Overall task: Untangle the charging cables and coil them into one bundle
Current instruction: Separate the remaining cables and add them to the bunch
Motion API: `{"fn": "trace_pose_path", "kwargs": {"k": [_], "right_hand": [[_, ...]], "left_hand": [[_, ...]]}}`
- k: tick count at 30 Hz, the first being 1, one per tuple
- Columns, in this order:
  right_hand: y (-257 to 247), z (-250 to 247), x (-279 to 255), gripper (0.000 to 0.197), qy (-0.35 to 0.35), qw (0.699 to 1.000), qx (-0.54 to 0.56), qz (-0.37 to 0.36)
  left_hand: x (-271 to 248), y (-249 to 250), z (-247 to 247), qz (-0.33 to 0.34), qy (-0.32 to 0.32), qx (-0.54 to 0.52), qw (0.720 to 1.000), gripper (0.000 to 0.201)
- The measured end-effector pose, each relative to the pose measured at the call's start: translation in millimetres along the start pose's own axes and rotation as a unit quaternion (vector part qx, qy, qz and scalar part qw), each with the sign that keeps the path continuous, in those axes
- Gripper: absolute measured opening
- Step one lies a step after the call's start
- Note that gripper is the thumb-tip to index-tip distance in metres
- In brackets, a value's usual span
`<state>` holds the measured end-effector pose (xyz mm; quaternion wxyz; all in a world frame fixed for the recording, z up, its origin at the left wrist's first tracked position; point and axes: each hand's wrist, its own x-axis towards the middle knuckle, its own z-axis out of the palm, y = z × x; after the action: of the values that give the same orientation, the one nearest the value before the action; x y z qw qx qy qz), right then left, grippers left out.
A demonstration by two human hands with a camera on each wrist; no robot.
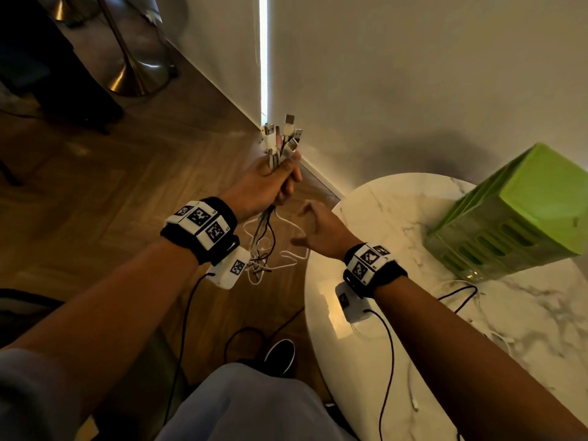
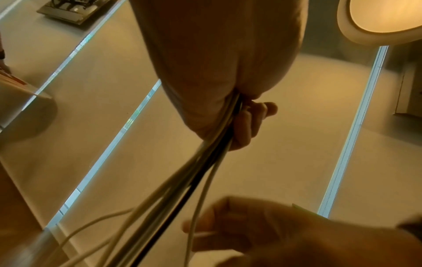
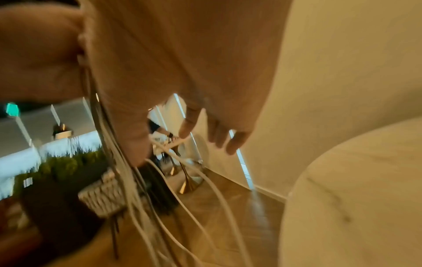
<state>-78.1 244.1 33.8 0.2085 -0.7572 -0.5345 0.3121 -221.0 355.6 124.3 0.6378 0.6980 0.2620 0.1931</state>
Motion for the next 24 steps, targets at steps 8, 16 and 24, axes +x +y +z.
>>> {"fn": "trace_pose_path", "kwargs": {"k": [8, 16, 24], "right_hand": [[-59.0, 1.7, -11.0, 0.046, 0.133, 0.942, 0.282, -0.122], [-70.1, -33.1, -25.1, 0.009, 0.072, 0.884, 0.461, -0.031], [-79.1, -84.0, -60.8, 0.014, 0.007, 0.820, 0.572, -0.009]], "left_hand": [[6.3, 2.5, 16.6, 0.076, -0.054, 0.132, 0.987, 0.035], [19.7, 17.2, 30.7, 0.012, -0.062, -0.042, 0.997, 0.062], [19.7, -71.6, 45.7, -0.078, -0.415, 0.184, 0.888, 0.024]]}}
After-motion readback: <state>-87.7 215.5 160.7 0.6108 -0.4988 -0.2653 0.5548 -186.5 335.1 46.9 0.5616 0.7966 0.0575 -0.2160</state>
